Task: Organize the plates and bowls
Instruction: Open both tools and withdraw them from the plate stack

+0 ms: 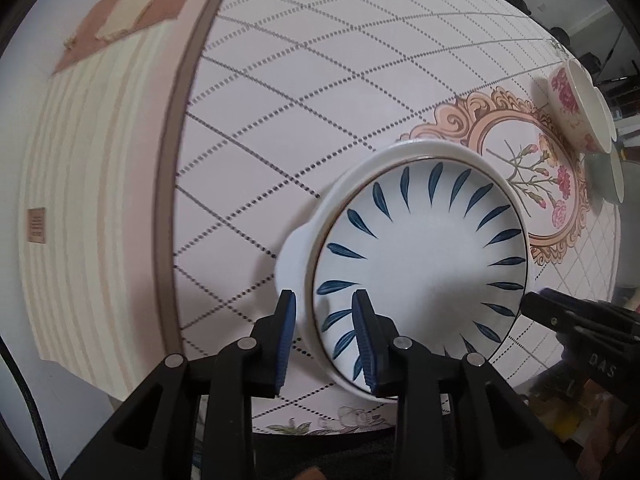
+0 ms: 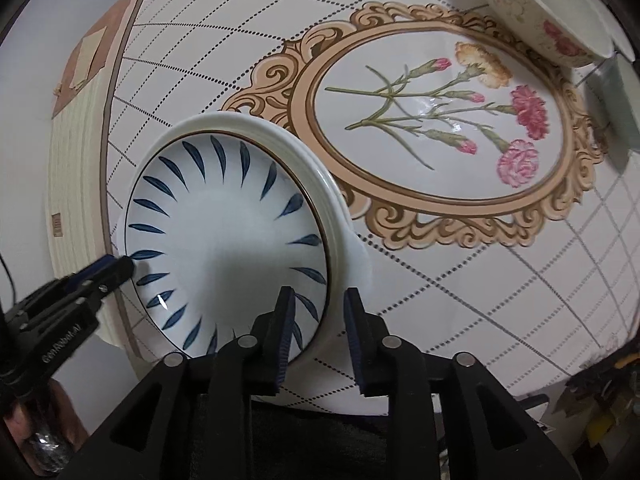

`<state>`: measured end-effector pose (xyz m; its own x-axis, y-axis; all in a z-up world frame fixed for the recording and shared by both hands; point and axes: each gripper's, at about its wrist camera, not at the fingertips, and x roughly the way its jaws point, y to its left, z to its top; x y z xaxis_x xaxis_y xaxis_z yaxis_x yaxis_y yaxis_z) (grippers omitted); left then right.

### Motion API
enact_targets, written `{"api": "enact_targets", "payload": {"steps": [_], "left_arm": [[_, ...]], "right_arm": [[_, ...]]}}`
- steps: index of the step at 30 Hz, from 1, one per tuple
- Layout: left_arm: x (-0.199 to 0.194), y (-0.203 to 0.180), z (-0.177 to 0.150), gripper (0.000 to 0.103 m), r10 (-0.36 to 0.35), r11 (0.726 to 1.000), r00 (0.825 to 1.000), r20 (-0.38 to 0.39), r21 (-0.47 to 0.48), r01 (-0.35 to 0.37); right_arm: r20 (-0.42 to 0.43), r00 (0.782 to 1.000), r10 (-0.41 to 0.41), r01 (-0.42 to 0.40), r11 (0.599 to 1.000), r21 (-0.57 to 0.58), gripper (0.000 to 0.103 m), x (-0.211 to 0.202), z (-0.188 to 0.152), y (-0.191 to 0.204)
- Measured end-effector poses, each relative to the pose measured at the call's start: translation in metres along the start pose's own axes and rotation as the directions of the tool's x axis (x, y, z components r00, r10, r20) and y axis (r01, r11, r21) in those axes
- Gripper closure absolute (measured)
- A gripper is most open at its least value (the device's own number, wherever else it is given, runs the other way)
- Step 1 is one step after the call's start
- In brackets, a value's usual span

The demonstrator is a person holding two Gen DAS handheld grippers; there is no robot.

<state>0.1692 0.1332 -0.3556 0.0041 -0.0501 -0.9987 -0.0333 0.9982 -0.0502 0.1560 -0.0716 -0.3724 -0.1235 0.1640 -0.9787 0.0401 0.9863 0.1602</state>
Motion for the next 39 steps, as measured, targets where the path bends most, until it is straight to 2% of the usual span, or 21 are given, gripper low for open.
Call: {"api": "enact_targets", "payload": {"steps": [1,2,3,4,5,6,9,16,26,31,34,37,39], "left_arm": [[-0.007,-0.002,-0.001,0.071,0.006,1.000,1.000,0.013,0.006,-0.006],[-0.015,-0.003,-0.003,0.066,0.011,1.000,1.000,0.030,0.010,-0.011],[-0.024,-0.005,-0.006,0.061,0.017,1.000,0.999,0.047,0.015,-0.018],[-0.034,-0.008,-0.009,0.058,0.019,1.000,0.998,0.063,0.023,-0.020],[-0.046,-0.010,-0.011,0.048,0.020,0.999,0.996,0.085,0.029,-0.023],[-0.056,-0.010,-0.013,0.033,0.023,0.999,0.994,0.105,0.030,-0.026],[-0.094,-0.018,-0.021,0.012,0.022,0.999,0.985,0.169,0.035,-0.028],[-0.171,-0.038,-0.046,0.009,0.013,0.998,0.963,0.269,0.060,-0.030],[-0.232,-0.054,-0.083,0.009,0.000,0.996,0.940,0.341,0.087,-0.031],[-0.243,-0.061,-0.090,0.009,-0.009,0.995,0.930,0.367,0.099,-0.029],[-0.243,-0.066,-0.090,0.009,-0.021,0.995,0.928,0.371,0.101,-0.017],[-0.238,-0.075,-0.084,0.009,-0.034,0.994,0.926,0.376,0.106,-0.006],[-0.235,-0.084,-0.078,0.009,-0.030,0.994,0.925,0.379,0.105,-0.011]], "right_arm": [[0.013,1.000,-0.006,0.006,1.000,-0.003,0.052,-0.006,-0.003,0.001],[0.030,0.999,-0.011,0.012,1.000,-0.010,0.034,-0.013,-0.008,0.003],[0.055,0.998,-0.013,0.014,1.000,-0.017,0.021,-0.023,-0.013,0.006],[0.073,0.997,-0.020,0.022,1.000,-0.022,0.017,-0.031,-0.017,0.008],[0.100,0.994,-0.039,0.042,0.999,-0.032,0.017,-0.045,-0.024,0.011],[0.117,0.992,-0.053,0.058,0.998,-0.035,0.016,-0.054,-0.029,0.015],[0.179,0.980,-0.087,0.096,0.994,-0.044,0.000,-0.092,-0.047,0.015],[0.300,0.945,-0.134,0.150,0.988,-0.030,0.000,-0.174,-0.091,0.025],[0.393,0.912,-0.115,0.136,0.990,-0.025,0.000,-0.250,-0.143,0.026],[0.412,0.906,-0.100,0.118,0.993,-0.018,0.000,-0.264,-0.154,0.024],[0.427,0.902,-0.068,0.077,0.997,-0.003,0.000,-0.267,-0.156,0.015],[0.455,0.889,-0.053,0.034,0.998,0.049,0.000,-0.267,-0.152,-0.009],[0.454,0.891,-0.022,-0.023,0.995,0.094,0.000,-0.266,-0.145,-0.033]]}}
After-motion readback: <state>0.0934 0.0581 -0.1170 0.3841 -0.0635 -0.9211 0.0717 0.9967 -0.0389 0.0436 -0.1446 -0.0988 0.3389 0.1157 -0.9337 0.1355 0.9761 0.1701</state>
